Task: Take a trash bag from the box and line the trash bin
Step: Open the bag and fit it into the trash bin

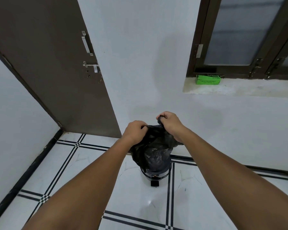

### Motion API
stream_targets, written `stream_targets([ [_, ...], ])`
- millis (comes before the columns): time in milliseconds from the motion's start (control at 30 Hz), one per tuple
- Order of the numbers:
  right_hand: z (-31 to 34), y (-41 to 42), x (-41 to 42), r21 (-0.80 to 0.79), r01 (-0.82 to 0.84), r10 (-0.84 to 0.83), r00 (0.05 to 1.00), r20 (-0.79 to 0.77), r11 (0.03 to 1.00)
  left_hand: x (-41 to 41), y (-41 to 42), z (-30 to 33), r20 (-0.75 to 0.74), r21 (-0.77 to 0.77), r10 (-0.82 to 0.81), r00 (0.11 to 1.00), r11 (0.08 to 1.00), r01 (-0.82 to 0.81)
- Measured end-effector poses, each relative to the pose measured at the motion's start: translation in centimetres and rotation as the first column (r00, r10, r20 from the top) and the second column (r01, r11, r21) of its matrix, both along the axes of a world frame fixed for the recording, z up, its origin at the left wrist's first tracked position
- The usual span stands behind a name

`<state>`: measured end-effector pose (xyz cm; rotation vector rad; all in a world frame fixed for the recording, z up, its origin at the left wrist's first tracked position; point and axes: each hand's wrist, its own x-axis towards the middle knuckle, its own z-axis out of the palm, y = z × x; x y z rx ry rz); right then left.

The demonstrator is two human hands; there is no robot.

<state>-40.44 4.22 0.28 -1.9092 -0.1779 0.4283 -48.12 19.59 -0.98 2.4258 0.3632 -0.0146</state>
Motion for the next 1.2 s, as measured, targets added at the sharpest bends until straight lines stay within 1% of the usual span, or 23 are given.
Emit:
stream_targets([
  [100,-0.1,-0.3,0.2,-0.039,0.075,-0.074,0.997,0.023,0.996,0.3,0.1,0.1,0.002,-0.118,0.036,0.999,0.992,-0.036],
  [200,-0.2,-0.5,0.2,-0.074,0.115,-0.111,0.992,0.055,0.991,0.5,0.2,0.3,0.019,-0.181,0.140,0.990,0.974,-0.134],
  [267,-0.4,-0.7,0.3,-0.089,0.128,-0.124,0.991,0.046,0.988,0.5,0.5,0.4,0.036,-0.209,0.216,0.976,0.956,-0.204],
  [333,-0.5,-1.0,0.3,-0.089,0.068,-0.069,0.998,-0.007,0.994,0.5,0.8,0.3,0.046,-0.236,0.285,0.957,0.934,-0.267],
  [400,-0.4,-1.4,0.1,-0.101,-0.063,0.056,0.996,-0.063,0.993,0.4,1.2,0.2,0.049,-0.251,0.364,0.930,0.906,-0.341],
  [500,-0.2,-1.9,-0.3,-0.119,-0.235,0.216,0.964,-0.151,0.965,0.2,1.4,0.0,0.034,-0.277,0.477,0.878,0.849,-0.450],
  [533,-0.2,-2.0,-0.3,-0.166,-0.281,0.258,0.955,-0.145,0.945,0.0,1.4,-0.1,0.041,-0.280,0.497,0.867,0.839,-0.467],
  [567,-0.4,-2.1,-0.2,-0.245,-0.318,0.297,0.947,-0.122,0.916,-0.2,1.4,-0.1,0.067,-0.264,0.495,0.866,0.846,-0.463],
  [600,-0.7,-2.1,0.0,-0.340,-0.333,0.324,0.942,-0.086,0.879,-0.2,1.5,-0.2,0.107,-0.219,0.465,0.879,0.873,-0.435],
  [633,-1.0,-2.2,0.3,-0.435,-0.318,0.335,0.941,-0.040,0.842,-0.2,1.5,-0.1,0.137,-0.145,0.399,0.907,0.913,-0.380],
  [700,-1.3,-2.6,0.6,-0.559,-0.223,0.304,0.951,0.055,0.799,-0.2,1.5,-0.2,0.116,0.040,0.221,0.968,0.973,-0.227],
  [767,-1.1,-2.9,0.5,-0.606,-0.132,0.249,0.962,0.112,0.784,-0.4,1.5,-0.3,0.062,0.198,0.115,0.991,0.972,-0.125],
  [867,-1.4,-3.0,1.0,-0.593,-0.083,0.194,0.973,0.126,0.801,-0.6,1.4,-1.1,0.026,0.363,0.079,0.997,0.928,-0.083],
  [967,-2.3,-3.1,1.8,-0.525,-0.069,0.148,0.983,0.110,0.848,-0.7,1.3,-1.7,0.004,0.403,0.117,0.993,0.909,-0.109],
  [1067,-3.7,-3.2,2.4,-0.469,-0.039,0.099,0.990,0.105,0.882,-0.5,1.2,-2.2,0.031,0.417,0.178,0.984,0.892,-0.175],
  [1100,-4.3,-3.2,2.5,-0.449,-0.021,0.081,0.990,0.114,0.893,-0.4,1.1,-2.3,0.047,0.399,0.211,0.976,0.892,-0.212],
  [1200,-5.7,-3.0,3.0,-0.436,0.043,0.014,0.992,0.128,0.899,-0.2,0.8,-2.8,0.094,0.258,0.320,0.943,0.907,-0.334],
])
